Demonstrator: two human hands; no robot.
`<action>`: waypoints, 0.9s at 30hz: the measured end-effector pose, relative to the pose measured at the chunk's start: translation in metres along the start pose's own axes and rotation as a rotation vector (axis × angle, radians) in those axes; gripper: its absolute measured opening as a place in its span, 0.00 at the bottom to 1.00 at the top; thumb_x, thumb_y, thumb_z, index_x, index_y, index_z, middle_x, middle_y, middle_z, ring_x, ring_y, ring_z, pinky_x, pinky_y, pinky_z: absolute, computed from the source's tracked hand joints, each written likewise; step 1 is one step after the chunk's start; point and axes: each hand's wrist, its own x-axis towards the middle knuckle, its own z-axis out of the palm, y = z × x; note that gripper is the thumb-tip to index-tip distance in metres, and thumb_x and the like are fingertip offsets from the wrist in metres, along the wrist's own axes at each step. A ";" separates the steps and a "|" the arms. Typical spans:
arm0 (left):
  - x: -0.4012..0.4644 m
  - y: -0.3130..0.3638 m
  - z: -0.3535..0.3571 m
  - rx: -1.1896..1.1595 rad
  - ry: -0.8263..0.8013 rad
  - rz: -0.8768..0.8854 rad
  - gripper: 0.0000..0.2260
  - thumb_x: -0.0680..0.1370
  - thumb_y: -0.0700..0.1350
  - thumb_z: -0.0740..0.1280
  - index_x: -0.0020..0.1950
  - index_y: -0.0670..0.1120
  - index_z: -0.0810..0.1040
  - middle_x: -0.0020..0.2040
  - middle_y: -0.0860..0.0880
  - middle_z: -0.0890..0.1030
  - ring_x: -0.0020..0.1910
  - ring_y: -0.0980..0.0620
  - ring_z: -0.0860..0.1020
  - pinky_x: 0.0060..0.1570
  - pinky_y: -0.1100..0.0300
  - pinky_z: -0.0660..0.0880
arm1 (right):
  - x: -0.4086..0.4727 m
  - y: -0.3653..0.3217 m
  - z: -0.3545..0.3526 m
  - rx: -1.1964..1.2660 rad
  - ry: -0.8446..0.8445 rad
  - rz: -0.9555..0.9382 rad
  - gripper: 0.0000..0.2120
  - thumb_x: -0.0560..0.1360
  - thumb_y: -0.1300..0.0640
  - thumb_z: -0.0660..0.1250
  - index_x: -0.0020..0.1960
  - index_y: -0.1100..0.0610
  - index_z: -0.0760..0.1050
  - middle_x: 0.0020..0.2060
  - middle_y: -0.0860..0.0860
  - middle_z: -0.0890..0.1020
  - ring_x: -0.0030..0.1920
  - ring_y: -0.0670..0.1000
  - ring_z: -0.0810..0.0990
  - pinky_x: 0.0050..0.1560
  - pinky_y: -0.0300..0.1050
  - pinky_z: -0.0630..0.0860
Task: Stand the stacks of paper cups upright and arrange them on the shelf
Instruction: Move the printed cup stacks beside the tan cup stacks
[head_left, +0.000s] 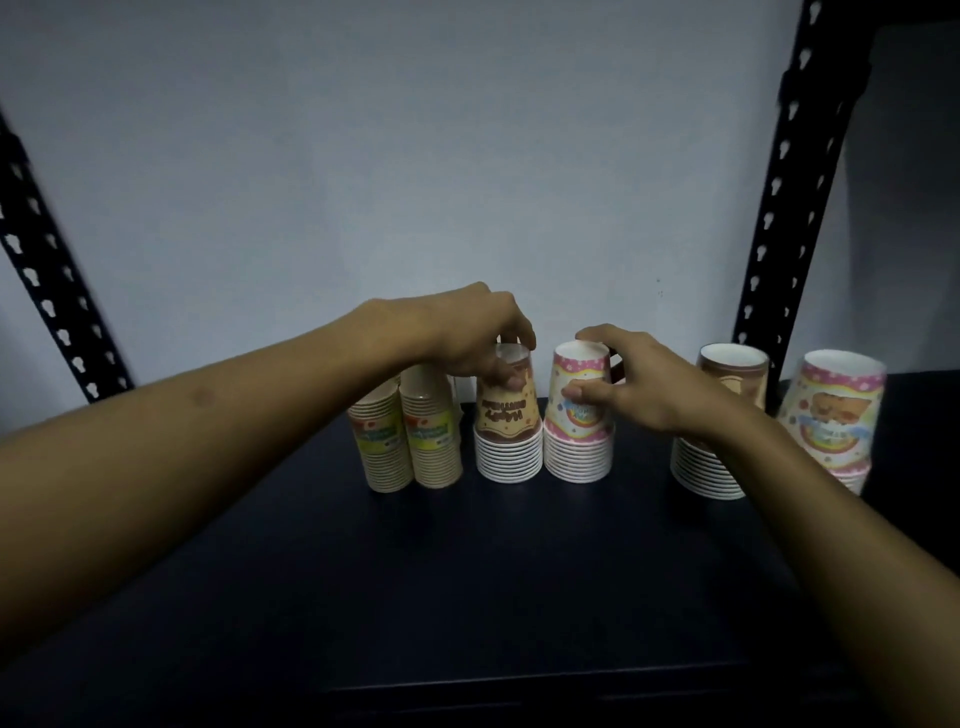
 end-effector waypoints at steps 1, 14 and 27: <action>0.003 -0.003 0.000 0.010 -0.001 -0.005 0.24 0.76 0.54 0.73 0.71 0.50 0.76 0.65 0.49 0.81 0.61 0.48 0.79 0.54 0.58 0.71 | 0.007 0.002 0.003 0.008 0.000 0.002 0.26 0.75 0.50 0.74 0.70 0.52 0.71 0.63 0.52 0.79 0.55 0.53 0.81 0.59 0.54 0.80; 0.052 -0.046 -0.002 0.053 -0.058 -0.095 0.24 0.73 0.55 0.76 0.67 0.50 0.79 0.61 0.50 0.83 0.50 0.52 0.79 0.54 0.57 0.75 | 0.045 0.027 0.061 0.220 0.272 0.014 0.33 0.79 0.49 0.69 0.79 0.49 0.58 0.72 0.52 0.72 0.67 0.53 0.75 0.60 0.51 0.78; 0.058 -0.056 -0.003 0.018 -0.081 -0.104 0.25 0.72 0.56 0.76 0.66 0.50 0.79 0.61 0.50 0.83 0.52 0.49 0.81 0.56 0.54 0.78 | 0.048 0.029 0.066 0.349 0.317 -0.007 0.26 0.77 0.50 0.71 0.72 0.53 0.68 0.64 0.49 0.78 0.58 0.45 0.76 0.54 0.40 0.80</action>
